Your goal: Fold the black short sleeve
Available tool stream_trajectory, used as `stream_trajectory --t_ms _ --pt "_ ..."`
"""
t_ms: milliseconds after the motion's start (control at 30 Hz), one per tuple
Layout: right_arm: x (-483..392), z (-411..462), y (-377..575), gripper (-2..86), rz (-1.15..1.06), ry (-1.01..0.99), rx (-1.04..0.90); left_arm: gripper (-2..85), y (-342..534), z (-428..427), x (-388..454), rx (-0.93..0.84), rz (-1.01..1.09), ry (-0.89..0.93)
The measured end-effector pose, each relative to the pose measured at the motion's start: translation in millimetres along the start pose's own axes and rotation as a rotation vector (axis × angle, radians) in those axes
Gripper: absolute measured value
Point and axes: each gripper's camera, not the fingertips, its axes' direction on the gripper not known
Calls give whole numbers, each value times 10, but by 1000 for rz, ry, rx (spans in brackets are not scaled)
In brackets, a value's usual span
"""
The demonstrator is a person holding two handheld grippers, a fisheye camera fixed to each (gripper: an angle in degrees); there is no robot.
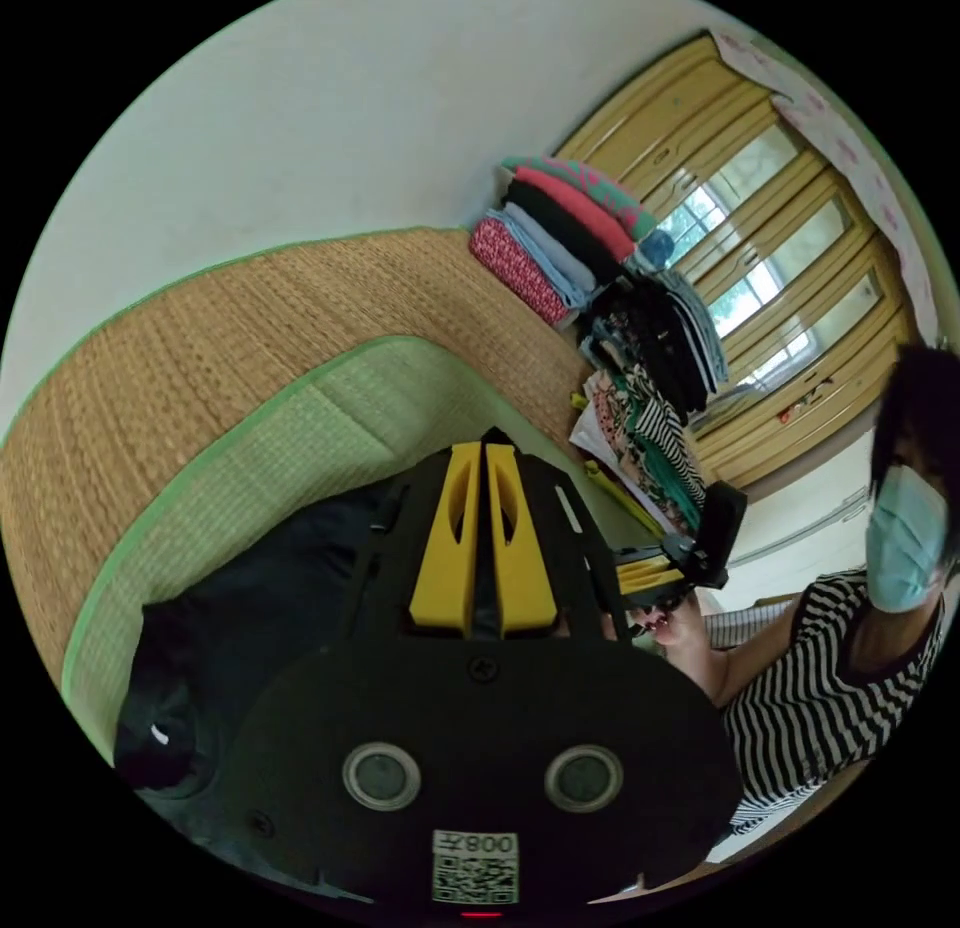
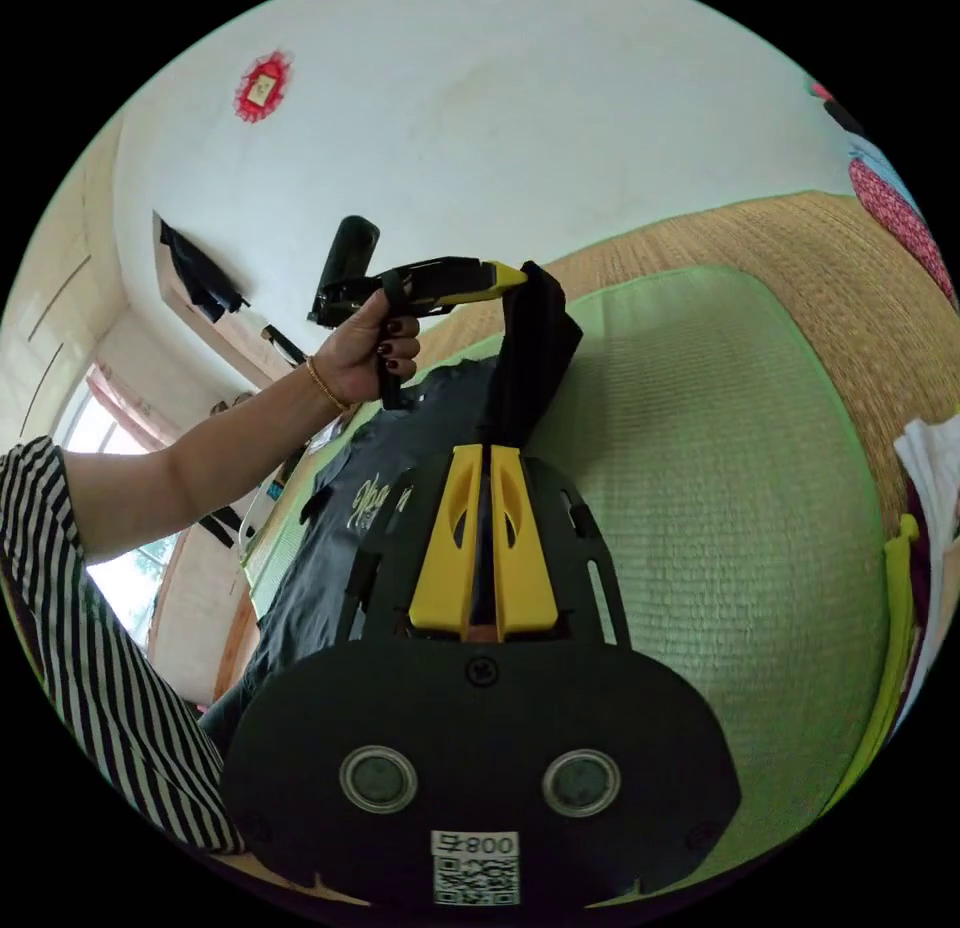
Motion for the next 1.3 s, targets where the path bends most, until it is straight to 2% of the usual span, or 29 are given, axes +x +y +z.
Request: stream_trajectory --t_ms 233,500,767,933,1100,1300 --pt "-266 425 -150 15 -96 -31 -115 11 606 -353 -325 34 -176 -29" --pt "-311 748 -280 20 -106 -77 -241 19 993 -446 -544 38 -326 -77" --pt "-438 868 -422 25 -112 -74 -292 14 967 -481 -327 5 -273 -290" --pt "-510 858 -491 16 -129 -120 -319 11 1012 -505 -415 -27 -348 -409" --pt "-633 775 -571 5 -151 -150 -316 4 1021 -479 -393 21 -284 -269" --pt "-785 513 -663 1 -150 2 -243 1 798 -85 -333 -68 -131 -184"
